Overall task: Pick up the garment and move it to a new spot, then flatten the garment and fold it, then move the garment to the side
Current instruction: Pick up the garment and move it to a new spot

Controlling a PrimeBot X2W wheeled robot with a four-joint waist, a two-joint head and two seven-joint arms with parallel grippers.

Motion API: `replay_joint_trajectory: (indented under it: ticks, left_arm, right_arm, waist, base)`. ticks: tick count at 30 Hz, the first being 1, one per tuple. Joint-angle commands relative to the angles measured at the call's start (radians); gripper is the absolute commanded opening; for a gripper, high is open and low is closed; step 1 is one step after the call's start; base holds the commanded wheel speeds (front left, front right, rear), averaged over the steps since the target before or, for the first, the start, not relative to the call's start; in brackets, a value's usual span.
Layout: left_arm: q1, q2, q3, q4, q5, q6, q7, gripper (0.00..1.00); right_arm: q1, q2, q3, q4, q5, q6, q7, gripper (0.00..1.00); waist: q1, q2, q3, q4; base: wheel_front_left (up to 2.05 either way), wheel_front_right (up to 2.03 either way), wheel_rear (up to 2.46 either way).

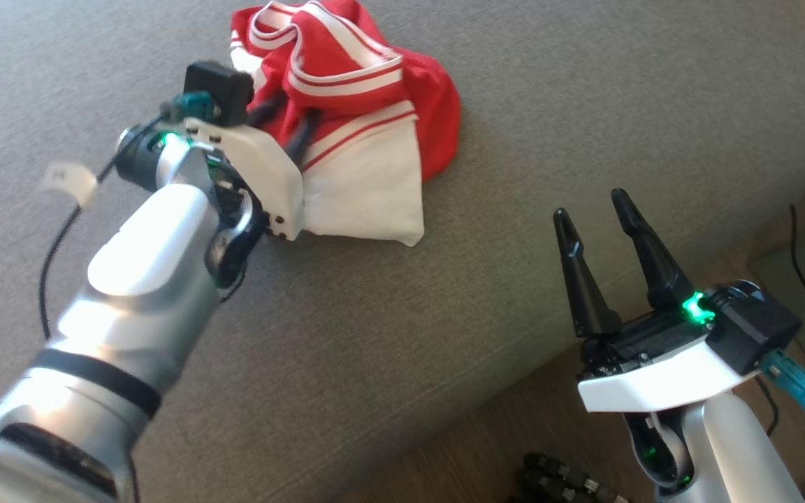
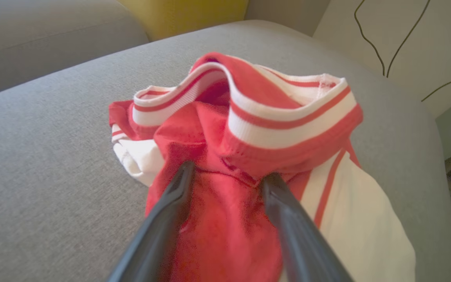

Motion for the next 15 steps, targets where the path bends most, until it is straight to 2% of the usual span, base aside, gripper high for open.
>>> replay_joint_trajectory:
  ticks: [1,5,8,12,13,14,15]
  left_arm:
    - [-0.038,-0.013,0.036,0.000,0.009,0.019,-0.066,1.00]
    - [-0.008,-0.055,0.041,0.037,0.033,0.057,-0.206,1.00]
    - [0.049,-0.075,0.081,0.012,0.032,0.098,-0.247,1.00]
    - [0.191,-0.082,0.185,-0.155,0.085,0.166,-0.252,1.00]
    - [0.297,-0.089,0.246,-0.248,0.118,0.192,-0.253,1.00]
    - [0.350,-0.095,0.277,-0.295,0.136,0.203,-0.253,1.00]
    - [0.350,-0.095,0.277,-0.295,0.136,0.203,-0.253,1.00]
  right_arm:
    - [-0.028,0.000,0.028,-0.034,0.000,0.000,-0.006,1.00]
    - [-0.021,0.000,0.033,-0.027,-0.024,0.000,-0.006,1.00]
    - [-0.007,0.000,0.032,-0.013,-0.046,0.000,-0.006,1.00]
    - [0.025,0.000,0.013,0.011,-0.065,0.000,-0.006,1.00]
    - [0.043,0.000,0.005,0.026,-0.077,0.000,-0.006,1.00]
    - [0.054,0.000,-0.001,0.032,-0.083,0.000,-0.006,1.00]
    - [0.054,0.000,-0.001,0.032,-0.083,0.000,-0.006,1.00]
  waist:
    - [0.0000,0.0000,0.001,0.013]
    - [0.0000,0.0000,-0.023,0.073]
    - [0.0000,0.0000,-0.058,0.137]
    - [0.0000,0.0000,-0.127,0.249]
    - [0.0000,0.0000,-0.165,0.307]
    - [0.0000,0.0000,-0.183,0.335]
    - [0.0000,0.0000,-0.183,0.335]
  base:
    - [0.00,0.00,0.00]
    - [0.00,0.00,0.00]
    - [0.00,0.00,0.00]
    - [0.00,0.00,0.00]
    - [0.00,0.00,0.00]
    - [0.00,0.00,0.00]
    - [0.00,0.00,0.00]
